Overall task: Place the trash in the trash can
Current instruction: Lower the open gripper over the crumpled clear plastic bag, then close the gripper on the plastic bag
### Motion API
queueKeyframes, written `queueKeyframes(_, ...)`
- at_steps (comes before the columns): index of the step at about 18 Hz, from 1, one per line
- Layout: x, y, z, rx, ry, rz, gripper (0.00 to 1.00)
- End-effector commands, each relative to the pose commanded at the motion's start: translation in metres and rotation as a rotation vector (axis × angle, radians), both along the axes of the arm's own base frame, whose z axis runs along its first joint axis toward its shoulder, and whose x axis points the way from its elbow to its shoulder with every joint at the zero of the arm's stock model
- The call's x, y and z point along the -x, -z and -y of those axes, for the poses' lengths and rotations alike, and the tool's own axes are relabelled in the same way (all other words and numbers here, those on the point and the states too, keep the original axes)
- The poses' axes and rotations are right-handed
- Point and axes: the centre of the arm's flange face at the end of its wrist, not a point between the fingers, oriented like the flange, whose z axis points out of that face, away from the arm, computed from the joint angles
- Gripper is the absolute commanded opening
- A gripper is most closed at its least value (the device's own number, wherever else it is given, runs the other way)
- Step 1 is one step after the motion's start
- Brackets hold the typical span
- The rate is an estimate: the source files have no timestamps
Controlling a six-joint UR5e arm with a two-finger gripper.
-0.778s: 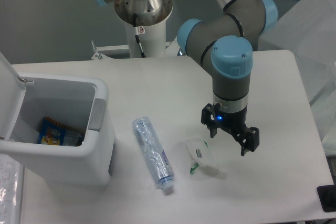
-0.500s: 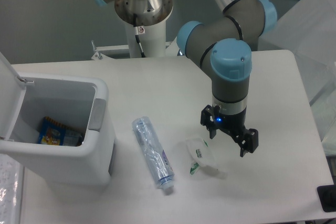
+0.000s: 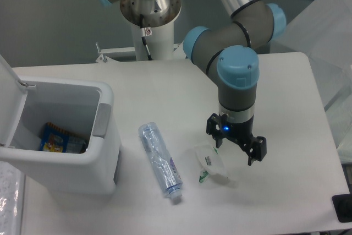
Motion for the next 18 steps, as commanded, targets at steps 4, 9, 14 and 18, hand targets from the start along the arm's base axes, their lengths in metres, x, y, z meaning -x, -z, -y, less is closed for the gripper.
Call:
queueKeyframes(4, -0.006, 0.019, -0.004, -0.006, -0.119, 0.051, 1.00)
queueKeyframes(9, -0.027, 0.030, -0.022, -0.054, -0.374, 0.124, 1.00)
queueKeyframes(14, -0.042, 0.060, -0.015, 0.027, -0.405, 0.123, 1.00)
queueKeyframes(18, -0.061, 0.094, -0.002, 0.140, -0.401, 0.108, 1.00)
